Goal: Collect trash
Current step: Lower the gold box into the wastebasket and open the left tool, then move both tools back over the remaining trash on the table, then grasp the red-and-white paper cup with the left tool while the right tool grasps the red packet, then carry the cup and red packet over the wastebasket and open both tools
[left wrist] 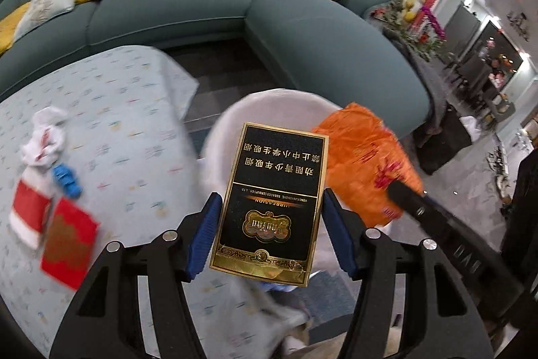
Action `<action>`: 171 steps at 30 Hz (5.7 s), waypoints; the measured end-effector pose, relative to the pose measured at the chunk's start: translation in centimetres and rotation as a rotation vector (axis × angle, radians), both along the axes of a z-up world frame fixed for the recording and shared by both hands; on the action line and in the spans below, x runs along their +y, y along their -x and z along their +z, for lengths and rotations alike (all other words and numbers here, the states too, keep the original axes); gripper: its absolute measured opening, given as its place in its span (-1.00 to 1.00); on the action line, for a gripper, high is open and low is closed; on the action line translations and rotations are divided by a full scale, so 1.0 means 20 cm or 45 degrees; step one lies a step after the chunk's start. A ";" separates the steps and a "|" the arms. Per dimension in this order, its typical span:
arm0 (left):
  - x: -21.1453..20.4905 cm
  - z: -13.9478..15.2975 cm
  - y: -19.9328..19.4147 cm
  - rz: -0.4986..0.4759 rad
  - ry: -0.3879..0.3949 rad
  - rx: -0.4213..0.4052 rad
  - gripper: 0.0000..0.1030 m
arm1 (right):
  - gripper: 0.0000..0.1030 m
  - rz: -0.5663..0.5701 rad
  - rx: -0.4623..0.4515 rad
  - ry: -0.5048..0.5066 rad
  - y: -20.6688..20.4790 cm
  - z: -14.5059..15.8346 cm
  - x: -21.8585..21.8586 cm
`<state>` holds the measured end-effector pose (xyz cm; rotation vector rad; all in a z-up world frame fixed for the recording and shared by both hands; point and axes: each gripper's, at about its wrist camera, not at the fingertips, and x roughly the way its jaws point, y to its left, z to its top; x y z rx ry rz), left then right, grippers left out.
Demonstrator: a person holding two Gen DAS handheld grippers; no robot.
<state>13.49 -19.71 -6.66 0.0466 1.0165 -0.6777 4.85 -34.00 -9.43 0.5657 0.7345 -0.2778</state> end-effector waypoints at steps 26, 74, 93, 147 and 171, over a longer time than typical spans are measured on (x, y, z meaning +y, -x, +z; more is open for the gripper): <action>0.09 -0.02 -0.07 0.145 0.010 0.029 0.60 | -0.32 -0.009 0.004 0.011 -0.10 0.02 -0.01; 1.56 -0.07 -0.10 0.780 -0.103 0.052 0.63 | 0.16 0.465 0.150 0.074 -0.39 0.00 1.31; 1.59 -0.18 -0.27 0.760 -0.082 0.106 0.63 | 0.16 0.431 0.293 0.059 -0.67 -0.26 1.45; 0.67 0.13 -0.12 0.351 -0.013 -0.040 -0.95 | -0.86 0.221 0.016 0.111 -0.29 0.16 0.71; -0.09 0.11 0.09 -0.002 -0.063 -0.048 -0.94 | -0.86 -0.052 -0.026 0.101 0.06 0.18 0.08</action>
